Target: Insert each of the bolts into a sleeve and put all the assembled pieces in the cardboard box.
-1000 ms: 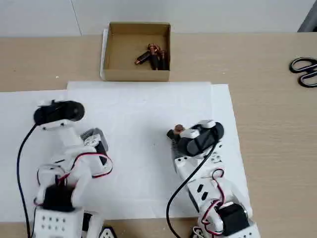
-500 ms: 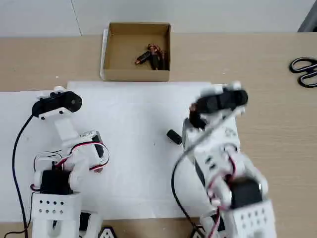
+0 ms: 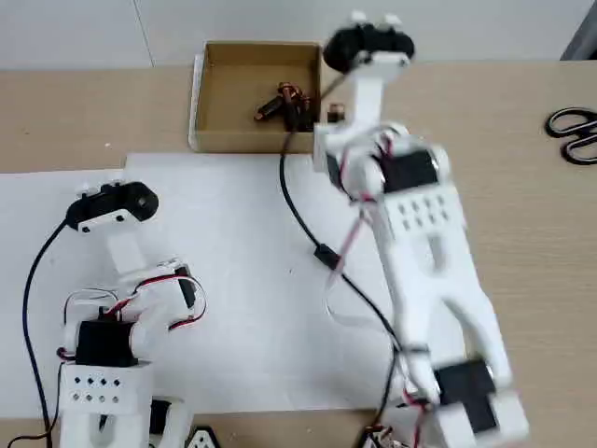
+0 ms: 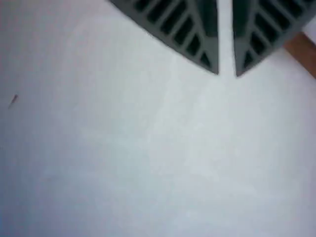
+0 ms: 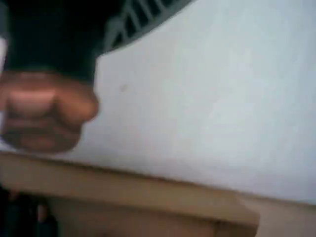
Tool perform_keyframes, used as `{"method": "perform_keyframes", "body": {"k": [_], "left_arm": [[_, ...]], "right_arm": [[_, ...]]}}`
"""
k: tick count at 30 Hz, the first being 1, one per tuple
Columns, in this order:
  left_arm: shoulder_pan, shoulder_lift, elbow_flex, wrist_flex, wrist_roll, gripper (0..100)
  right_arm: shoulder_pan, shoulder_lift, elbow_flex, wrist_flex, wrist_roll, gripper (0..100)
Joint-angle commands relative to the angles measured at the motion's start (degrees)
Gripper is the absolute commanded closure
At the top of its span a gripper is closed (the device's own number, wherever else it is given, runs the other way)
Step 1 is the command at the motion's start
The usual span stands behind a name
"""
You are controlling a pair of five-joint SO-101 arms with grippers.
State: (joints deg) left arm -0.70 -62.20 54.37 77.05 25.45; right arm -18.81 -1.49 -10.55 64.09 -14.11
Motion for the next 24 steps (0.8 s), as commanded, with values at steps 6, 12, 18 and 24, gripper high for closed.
{"method": "perform_keyframes", "body": {"k": [6, 12, 18, 24], "left_arm": [[0.1, 0.0, -6.5, 1.0, 1.1, 99], [0.1, 0.0, -6.2, 1.3, 1.0, 99], [0.1, 0.0, -6.1, 1.3, 1.0, 99], [0.1, 0.1, -6.1, 1.3, 1.0, 99]], "right_arm": [[0.4, 26.9, -35.7, -0.2, -0.2, 99.5], [0.2, 46.6, -56.2, -0.7, 2.2, 99.5], [0.2, 62.6, -71.6, -3.7, 2.2, 99.5], [-0.2, 72.0, -78.2, -3.9, 2.2, 99.4]]}}
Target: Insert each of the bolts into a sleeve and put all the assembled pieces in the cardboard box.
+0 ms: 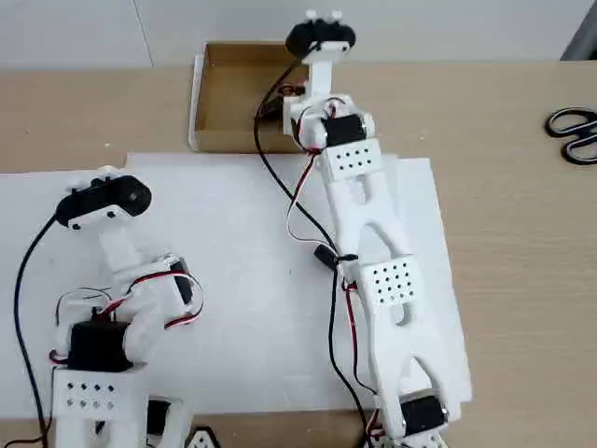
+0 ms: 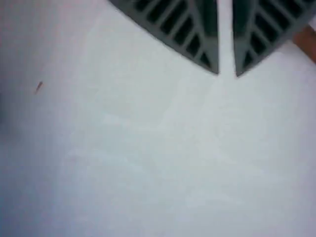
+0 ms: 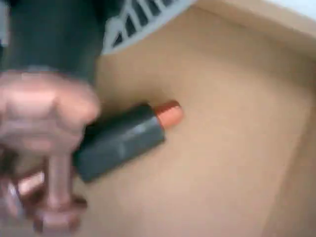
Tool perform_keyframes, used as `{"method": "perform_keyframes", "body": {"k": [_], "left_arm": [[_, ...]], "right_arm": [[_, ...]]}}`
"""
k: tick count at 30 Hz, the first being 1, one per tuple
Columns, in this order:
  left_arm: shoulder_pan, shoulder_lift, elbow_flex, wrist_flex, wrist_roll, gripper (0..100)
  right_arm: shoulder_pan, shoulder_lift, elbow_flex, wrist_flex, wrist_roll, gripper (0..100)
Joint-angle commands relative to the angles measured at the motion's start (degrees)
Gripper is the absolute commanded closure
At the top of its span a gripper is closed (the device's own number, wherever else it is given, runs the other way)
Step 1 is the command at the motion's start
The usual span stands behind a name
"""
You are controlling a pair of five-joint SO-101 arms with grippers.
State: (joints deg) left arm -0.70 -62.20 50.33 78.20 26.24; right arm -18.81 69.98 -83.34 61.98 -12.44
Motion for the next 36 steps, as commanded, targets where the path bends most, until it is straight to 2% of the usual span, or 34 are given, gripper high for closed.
{"method": "perform_keyframes", "body": {"k": [1, 12, 19, 29, 36], "left_arm": [[0.1, 0.1, -2.1, 0.2, 0.2, 99], [0.2, 0.1, -2.1, 0.2, 0.2, 99], [0.2, 0.1, -2.1, 0.1, 0.2, 99], [0.2, 0.1, -2.2, 0.1, 0.2, 99], [0.2, 0.1, -2.5, 0.1, 0.2, 99]], "right_arm": [[-0.3, 1.3, -6.0, -1.9, 0.5, 99.4], [-0.7, 2.2, -6.3, -4.5, 0.6, 97.4], [-1.6, 1.8, -6.6, -1.6, 0.6, 72.4], [-2.0, -10.0, -6.5, 3.5, 0.4, 71.7], [-2.9, -21.5, -6.5, 16.7, 0.3, 71.7]]}}
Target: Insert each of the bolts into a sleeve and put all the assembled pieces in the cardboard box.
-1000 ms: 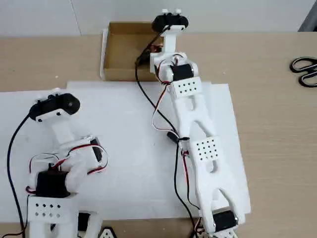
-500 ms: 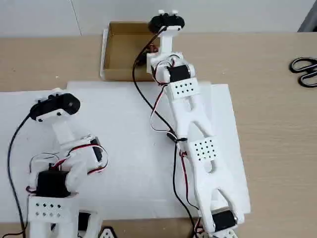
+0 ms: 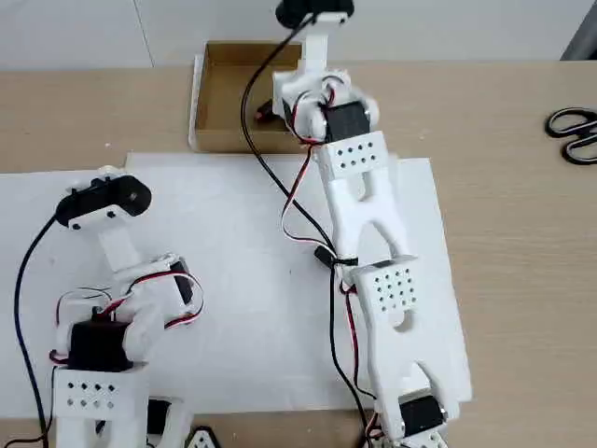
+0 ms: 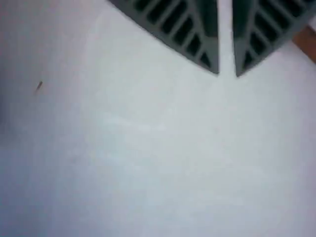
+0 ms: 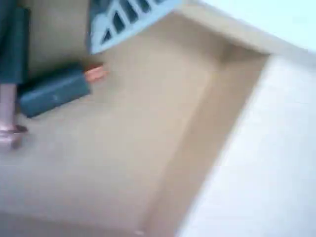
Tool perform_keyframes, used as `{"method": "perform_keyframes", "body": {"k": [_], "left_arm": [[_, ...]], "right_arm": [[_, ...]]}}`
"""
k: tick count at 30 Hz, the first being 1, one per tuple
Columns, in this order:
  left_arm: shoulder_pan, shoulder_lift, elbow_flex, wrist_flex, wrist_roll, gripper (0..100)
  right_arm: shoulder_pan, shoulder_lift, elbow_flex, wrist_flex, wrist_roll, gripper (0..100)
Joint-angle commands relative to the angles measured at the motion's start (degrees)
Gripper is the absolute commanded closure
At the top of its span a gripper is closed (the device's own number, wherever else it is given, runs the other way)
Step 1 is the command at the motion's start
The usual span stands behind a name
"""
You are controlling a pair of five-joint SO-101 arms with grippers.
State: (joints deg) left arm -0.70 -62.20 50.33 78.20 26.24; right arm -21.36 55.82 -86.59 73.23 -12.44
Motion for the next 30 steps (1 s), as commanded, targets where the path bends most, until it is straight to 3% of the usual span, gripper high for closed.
{"method": "perform_keyframes", "body": {"k": [1, 9, 18, 23, 30], "left_arm": [[0.2, 0.1, -2.5, 0.1, 0.2, 99], [0.2, 0.0, -6.1, 0.2, 0.2, 99], [0.2, 0.0, -10.2, 0.3, 0.2, 99], [0.2, 0.0, -10.6, 2.7, 0.2, 99], [0.2, 0.0, -10.7, 6.6, 0.2, 99]], "right_arm": [[-0.3, -8.6, -3.3, 8.0, 0.3, 71.7], [2.4, -13.6, -3.3, 25.2, 0.4, 71.7], [4.9, -13.9, -0.5, 27.7, 0.6, 72.7], [2.7, -23.7, 17.3, 27.6, 2.7, 83.3], [1.8, -47.3, 53.5, 26.8, 9.8, 84.1]]}}
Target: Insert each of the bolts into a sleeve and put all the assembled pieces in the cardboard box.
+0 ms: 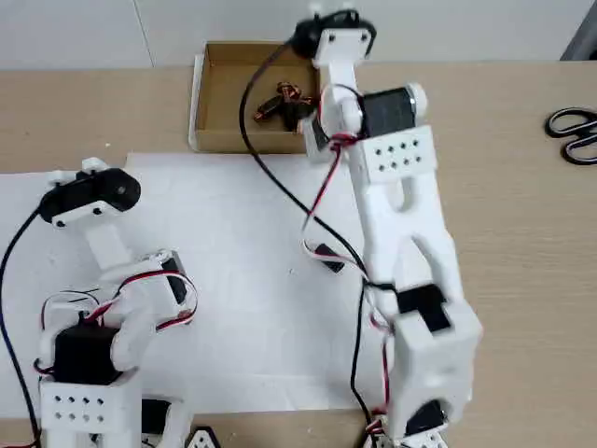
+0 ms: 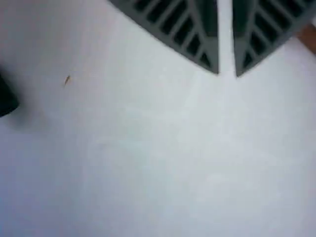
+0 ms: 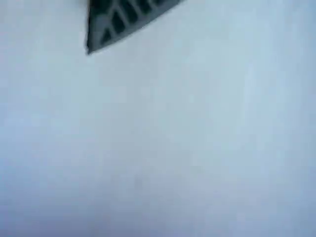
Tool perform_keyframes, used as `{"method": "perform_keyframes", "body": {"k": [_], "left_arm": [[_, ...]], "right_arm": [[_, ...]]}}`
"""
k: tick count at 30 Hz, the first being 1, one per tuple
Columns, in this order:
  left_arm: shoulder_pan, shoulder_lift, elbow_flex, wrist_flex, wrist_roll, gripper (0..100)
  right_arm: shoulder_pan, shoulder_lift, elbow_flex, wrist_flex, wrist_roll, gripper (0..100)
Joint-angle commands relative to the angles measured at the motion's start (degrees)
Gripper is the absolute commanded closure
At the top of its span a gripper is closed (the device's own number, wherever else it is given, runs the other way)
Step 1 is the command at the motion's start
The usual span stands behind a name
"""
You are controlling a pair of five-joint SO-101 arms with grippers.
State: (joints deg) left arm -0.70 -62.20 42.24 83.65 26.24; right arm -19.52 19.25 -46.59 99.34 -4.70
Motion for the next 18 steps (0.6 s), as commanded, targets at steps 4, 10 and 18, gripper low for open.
{"method": "perform_keyframes", "body": {"k": [4, 10, 18], "left_arm": [[0.2, 0.0, -2.6, 1.6, 0.2, 99], [0.2, 0.0, -2.6, 1.8, 0.2, 99], [0.2, 0.1, -5.5, 5.0, -3.5, 99]], "right_arm": [[0.4, -18.2, 25.0, 0.7, 4.6, 84.2], [0.6, -24.6, 39.4, 0.7, 10.5, 84.3], [0.4, -33.2, 54.9, -1.5, 17.6, 84.3]]}}
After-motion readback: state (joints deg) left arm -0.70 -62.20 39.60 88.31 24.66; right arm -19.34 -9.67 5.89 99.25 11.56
